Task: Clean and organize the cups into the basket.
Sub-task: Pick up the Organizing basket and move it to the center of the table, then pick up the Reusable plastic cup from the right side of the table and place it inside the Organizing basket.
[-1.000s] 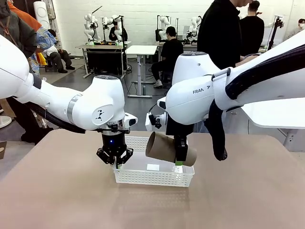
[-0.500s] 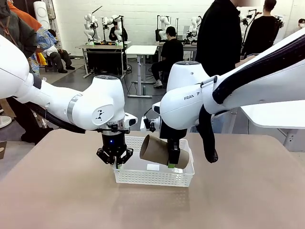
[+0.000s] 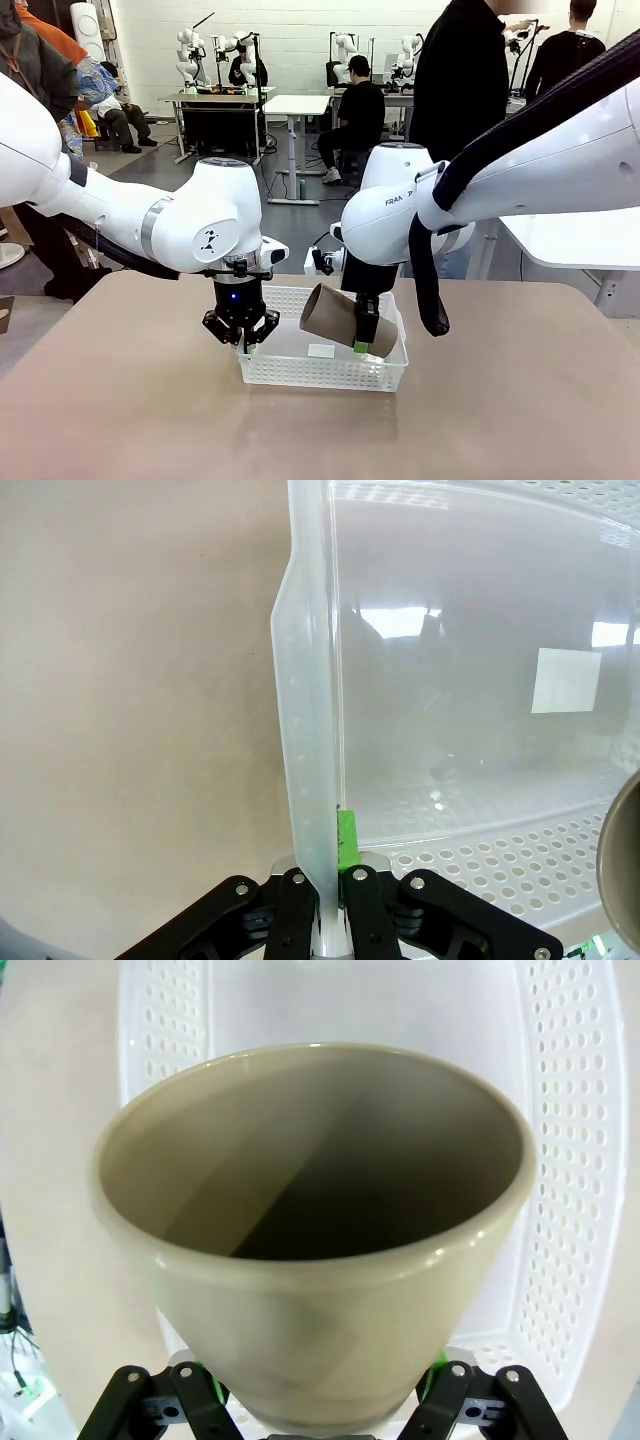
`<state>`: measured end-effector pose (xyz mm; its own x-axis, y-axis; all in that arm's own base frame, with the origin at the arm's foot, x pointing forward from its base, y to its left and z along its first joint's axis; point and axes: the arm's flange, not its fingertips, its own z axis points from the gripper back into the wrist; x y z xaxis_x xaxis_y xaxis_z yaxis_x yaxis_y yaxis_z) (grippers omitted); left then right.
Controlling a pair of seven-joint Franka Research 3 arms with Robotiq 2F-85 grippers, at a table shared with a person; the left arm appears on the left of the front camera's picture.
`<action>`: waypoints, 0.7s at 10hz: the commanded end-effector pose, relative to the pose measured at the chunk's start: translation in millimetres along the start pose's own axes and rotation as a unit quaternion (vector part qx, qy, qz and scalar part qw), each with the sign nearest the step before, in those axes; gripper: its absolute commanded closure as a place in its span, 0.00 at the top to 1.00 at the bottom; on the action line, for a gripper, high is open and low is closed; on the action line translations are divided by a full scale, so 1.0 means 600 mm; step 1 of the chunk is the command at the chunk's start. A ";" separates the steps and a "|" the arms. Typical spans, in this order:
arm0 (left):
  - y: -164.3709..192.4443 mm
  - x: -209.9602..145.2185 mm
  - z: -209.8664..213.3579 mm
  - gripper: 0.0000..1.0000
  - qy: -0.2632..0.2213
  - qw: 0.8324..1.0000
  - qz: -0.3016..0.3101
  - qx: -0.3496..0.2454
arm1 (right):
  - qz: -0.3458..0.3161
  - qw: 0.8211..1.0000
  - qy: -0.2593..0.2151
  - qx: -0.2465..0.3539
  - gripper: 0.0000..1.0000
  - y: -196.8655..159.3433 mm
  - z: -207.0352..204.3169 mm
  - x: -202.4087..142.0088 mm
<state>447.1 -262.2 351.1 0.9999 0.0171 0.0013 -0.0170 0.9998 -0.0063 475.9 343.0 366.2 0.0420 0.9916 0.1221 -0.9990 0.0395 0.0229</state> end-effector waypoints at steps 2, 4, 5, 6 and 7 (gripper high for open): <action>0.000 -0.002 -0.001 0.00 0.001 1.000 0.001 -0.001 | 0.013 1.000 -0.006 0.027 0.81 -0.022 -0.022 -0.010; 0.000 -0.002 -0.001 0.00 0.001 1.000 0.001 -0.001 | 0.010 0.999 -0.005 0.039 0.81 -0.027 -0.039 -0.024; 0.000 -0.002 -0.001 0.00 0.001 1.000 0.001 -0.001 | 0.009 0.999 -0.006 0.042 0.81 -0.027 -0.043 -0.029; 0.000 -0.002 -0.001 0.00 0.001 1.000 0.001 -0.001 | 0.010 0.999 -0.008 0.047 0.93 -0.027 -0.045 -0.031; 0.000 -0.002 -0.001 0.00 0.001 1.000 0.001 -0.001 | 0.011 0.999 -0.010 0.046 1.00 -0.026 -0.043 -0.032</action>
<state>446.8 -263.3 351.7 0.9999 0.0156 0.0024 -0.0156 0.9998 -0.0078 488.1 333.5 334.6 0.0308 0.9915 0.1262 -0.9959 0.0197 0.0885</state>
